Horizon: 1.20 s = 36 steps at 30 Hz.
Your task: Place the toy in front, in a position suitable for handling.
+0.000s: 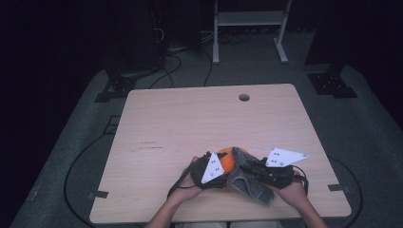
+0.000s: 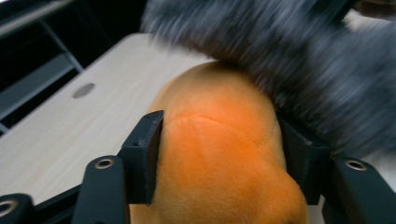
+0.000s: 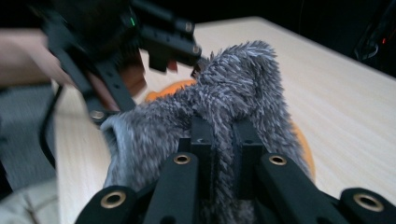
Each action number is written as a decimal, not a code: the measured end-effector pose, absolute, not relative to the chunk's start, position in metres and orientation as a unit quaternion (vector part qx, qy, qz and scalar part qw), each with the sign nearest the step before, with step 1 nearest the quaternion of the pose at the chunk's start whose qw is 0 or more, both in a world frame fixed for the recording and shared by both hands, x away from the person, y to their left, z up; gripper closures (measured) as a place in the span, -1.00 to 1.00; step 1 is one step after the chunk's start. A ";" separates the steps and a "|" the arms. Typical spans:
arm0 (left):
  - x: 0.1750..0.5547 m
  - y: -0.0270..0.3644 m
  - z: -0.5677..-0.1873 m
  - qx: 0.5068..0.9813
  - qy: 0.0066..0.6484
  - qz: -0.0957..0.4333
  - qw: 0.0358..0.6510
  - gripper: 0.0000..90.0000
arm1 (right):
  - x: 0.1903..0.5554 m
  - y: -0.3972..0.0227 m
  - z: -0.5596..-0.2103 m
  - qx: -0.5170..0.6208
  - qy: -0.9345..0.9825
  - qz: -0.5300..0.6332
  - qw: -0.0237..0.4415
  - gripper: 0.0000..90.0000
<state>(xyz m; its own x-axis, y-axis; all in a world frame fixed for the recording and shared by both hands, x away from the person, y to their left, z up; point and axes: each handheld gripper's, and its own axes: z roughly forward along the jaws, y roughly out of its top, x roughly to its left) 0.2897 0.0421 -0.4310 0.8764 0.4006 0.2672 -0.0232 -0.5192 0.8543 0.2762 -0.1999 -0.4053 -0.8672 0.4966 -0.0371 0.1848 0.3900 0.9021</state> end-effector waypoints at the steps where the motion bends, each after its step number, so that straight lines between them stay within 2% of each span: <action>1: 0.296 0.050 -0.432 0.832 0.152 0.171 0.505 -0.49 | 0.282 -0.203 -0.418 0.223 0.820 0.510 0.133 0.80; 2: 0.299 0.053 -0.432 0.827 0.172 0.150 0.514 -0.59 | 0.283 -0.204 -0.421 0.228 0.817 0.513 0.127 0.80; 4: 0.302 0.056 -0.432 0.824 0.187 0.133 0.518 -0.64 | 0.282 -0.205 -0.421 0.227 0.819 0.511 0.129 0.80; 6: 0.304 0.059 -0.434 0.818 0.207 0.114 0.524 -0.57 | 0.278 -0.200 -0.418 0.216 0.827 0.499 0.143 0.80; 8: 0.303 0.062 -0.433 0.831 0.201 0.132 0.501 -0.32 | 0.280 -0.200 -0.419 0.222 0.826 0.499 0.140 0.80; 13: 0.307 0.071 -0.434 0.840 0.196 0.123 0.491 -0.30 | 0.292 -0.217 -0.430 0.268 0.817 0.492 0.136 0.80; 14: 0.310 0.075 -0.432 0.836 0.199 0.104 0.501 -0.35 | 0.292 -0.219 -0.431 0.270 0.816 0.494 0.131 0.80; 16: 0.311 0.076 -0.430 0.831 0.205 0.091 0.509 -0.63 | 0.290 -0.216 -0.430 0.263 0.820 0.491 0.132 0.80; 17: 0.312 0.076 -0.428 0.821 0.214 0.080 0.523 -0.63 | 0.290 -0.216 -0.430 0.263 0.820 0.491 0.132 0.80; 18: 0.314 0.077 -0.428 0.810 0.226 0.069 0.537 -0.75 | 0.287 -0.213 -0.428 0.248 0.826 0.488 0.135 0.80; 19: 0.316 0.076 -0.428 0.808 0.240 0.070 0.533 -0.75 | 0.287 -0.213 -0.428 0.248 0.826 0.488 0.135 0.80; 20: 0.317 0.074 -0.430 0.816 0.250 0.084 0.514 -0.85 | 0.285 -0.213 -0.428 0.241 0.828 0.490 0.129 0.80; 21: 0.321 0.072 -0.437 0.822 0.264 0.061 0.501 -0.85 | 0.285 -0.214 -0.428 0.241 0.830 0.488 0.127 0.80; 23: 0.320 0.072 -0.439 0.820 0.265 0.057 0.504 -0.81 | 0.286 -0.216 -0.429 0.241 0.830 0.487 0.125 0.80; 24: 0.314 0.068 -0.442 0.825 0.245 0.073 0.504 -0.49 | 0.289 -0.221 -0.431 0.252 0.827 0.489 0.119 0.80; 25: 0.314 0.068 -0.442 0.825 0.245 0.073 0.504 -0.35 | 0.289 -0.221 -0.431 0.252 0.827 0.489 0.119 0.80; 26: 0.310 0.065 -0.439 0.822 0.235 0.097 0.509 -0.22 | 0.289 -0.222 -0.430 0.255 0.825 0.490 0.119 0.80; 29: 0.304 0.063 -0.430 0.802 0.201 0.149 0.543 -0.13 | 0.284 -0.223 -0.416 0.245 0.815 0.507 0.135 0.80; 30: 0.304 0.062 -0.429 0.801 0.195 0.151 0.546 -0.13 | 0.284 -0.223 -0.416 0.245 0.815 0.507 0.135 0.80; 33: 0.309 0.059 -0.436 0.820 0.197 0.137 0.519 -0.19 | 0.285 -0.223 -0.412 0.244 0.809 0.517 0.140 0.80; 36: 0.314 0.067 -0.445 0.822 0.218 0.114 0.514 -0.29 | 0.298 -0.224 -0.435 0.272 0.815 0.496 0.126 0.80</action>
<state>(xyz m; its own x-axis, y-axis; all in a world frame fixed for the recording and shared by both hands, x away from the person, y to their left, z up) 0.3142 0.0672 -0.4453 0.8788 0.4756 -0.0377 0.2418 -0.3758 0.8946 0.2983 -0.2240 -0.4353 -0.8201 0.5685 0.0648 0.3187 0.3597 0.8769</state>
